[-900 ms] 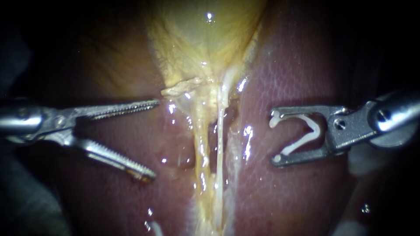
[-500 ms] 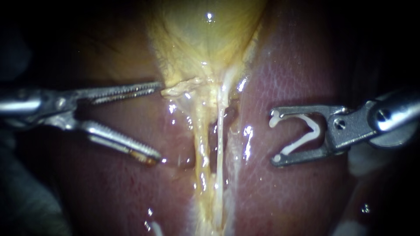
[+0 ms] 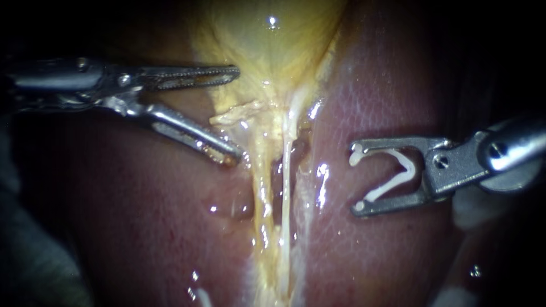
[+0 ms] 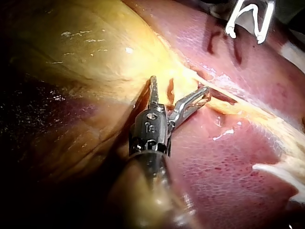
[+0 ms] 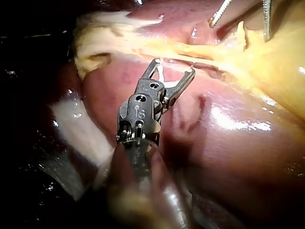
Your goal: Grabbing gallbladder
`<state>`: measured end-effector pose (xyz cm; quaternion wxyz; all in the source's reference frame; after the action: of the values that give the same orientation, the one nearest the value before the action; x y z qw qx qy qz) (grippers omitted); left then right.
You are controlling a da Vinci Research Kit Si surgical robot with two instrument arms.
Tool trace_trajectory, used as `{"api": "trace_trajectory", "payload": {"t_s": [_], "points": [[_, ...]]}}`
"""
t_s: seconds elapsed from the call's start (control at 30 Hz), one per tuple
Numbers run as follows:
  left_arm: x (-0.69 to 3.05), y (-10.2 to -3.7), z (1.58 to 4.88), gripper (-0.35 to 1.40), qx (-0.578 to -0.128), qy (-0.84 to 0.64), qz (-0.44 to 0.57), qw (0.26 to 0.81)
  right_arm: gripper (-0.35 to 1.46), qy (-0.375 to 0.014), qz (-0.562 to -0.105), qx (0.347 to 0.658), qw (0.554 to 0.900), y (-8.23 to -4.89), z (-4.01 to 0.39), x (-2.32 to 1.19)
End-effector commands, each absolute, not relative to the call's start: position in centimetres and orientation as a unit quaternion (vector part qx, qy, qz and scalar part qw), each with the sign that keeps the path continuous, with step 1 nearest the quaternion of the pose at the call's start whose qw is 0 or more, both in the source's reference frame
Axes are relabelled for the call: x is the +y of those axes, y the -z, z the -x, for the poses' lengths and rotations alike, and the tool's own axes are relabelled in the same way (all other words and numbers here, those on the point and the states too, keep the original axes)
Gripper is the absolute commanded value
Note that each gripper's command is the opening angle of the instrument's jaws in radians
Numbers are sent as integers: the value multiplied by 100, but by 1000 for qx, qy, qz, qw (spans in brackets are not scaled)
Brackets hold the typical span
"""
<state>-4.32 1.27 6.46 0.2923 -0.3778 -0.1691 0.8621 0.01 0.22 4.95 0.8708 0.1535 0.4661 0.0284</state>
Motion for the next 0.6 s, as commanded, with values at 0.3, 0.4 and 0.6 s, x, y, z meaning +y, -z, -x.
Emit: {"api": "trace_trajectory", "payload": {"t_s": [0.3, 0.4, 0.6], "points": [[120, -655, 433, 52, -181, -854, 360, 328, 49, -28, -153, 466, 871, -495, -1, 22], [120, -655, 433, 44, -186, -851, 357, 338, 49, -28, -153, 466, 871, -495, -1, 22], [121, -654, 432, 12, -188, -845, 351, 358, 49, -28, -153, 466, 871, -495, -1, 22]]}}
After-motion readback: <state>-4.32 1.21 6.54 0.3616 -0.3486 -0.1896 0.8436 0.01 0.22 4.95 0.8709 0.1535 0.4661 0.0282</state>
